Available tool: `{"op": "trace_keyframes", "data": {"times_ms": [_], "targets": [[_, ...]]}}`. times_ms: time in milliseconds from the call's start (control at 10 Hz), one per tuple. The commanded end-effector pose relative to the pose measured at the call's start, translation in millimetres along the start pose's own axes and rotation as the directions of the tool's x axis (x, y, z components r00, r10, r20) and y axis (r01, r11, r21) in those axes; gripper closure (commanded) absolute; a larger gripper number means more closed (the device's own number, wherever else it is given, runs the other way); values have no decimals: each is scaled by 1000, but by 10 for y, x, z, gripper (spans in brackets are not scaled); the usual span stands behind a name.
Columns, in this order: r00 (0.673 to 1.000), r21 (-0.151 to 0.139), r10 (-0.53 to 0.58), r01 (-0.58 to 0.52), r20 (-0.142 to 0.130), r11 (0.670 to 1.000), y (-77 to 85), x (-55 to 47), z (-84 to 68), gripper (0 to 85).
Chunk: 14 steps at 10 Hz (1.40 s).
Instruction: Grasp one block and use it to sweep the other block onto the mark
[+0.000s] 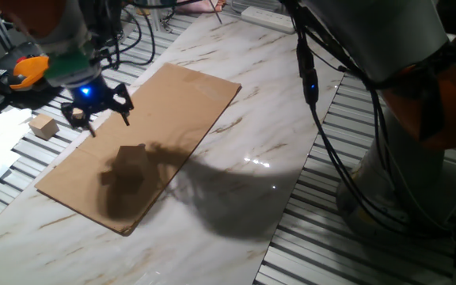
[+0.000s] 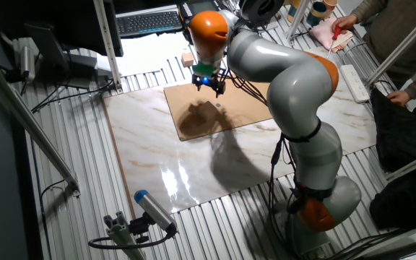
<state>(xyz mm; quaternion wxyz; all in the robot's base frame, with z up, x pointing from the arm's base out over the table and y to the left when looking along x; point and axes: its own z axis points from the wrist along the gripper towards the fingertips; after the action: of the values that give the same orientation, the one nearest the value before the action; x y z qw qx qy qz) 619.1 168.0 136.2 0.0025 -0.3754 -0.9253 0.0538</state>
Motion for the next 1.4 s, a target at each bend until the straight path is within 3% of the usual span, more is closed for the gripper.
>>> {"op": "trace_keyframes", "data": {"times_ms": [0,200,400,700,1000,1100,1200,1300], "targets": [[1000,-2,2,-2,2,1000,5,1,40,0],[1000,-5,3,-2,4,1000,10,-2,103,0],[999,3,-39,39,10,999,14,2,103,0],[999,-9,-33,33,2,999,22,-2,85,0],[999,-30,-3,2,-49,1000,22,-2,85,0],[996,-80,-1,-6,-94,997,22,-2,85,0],[994,-86,-5,-5,-110,996,22,-2,85,0],[994,-75,-4,-4,-105,997,22,-2,85,170]]}}
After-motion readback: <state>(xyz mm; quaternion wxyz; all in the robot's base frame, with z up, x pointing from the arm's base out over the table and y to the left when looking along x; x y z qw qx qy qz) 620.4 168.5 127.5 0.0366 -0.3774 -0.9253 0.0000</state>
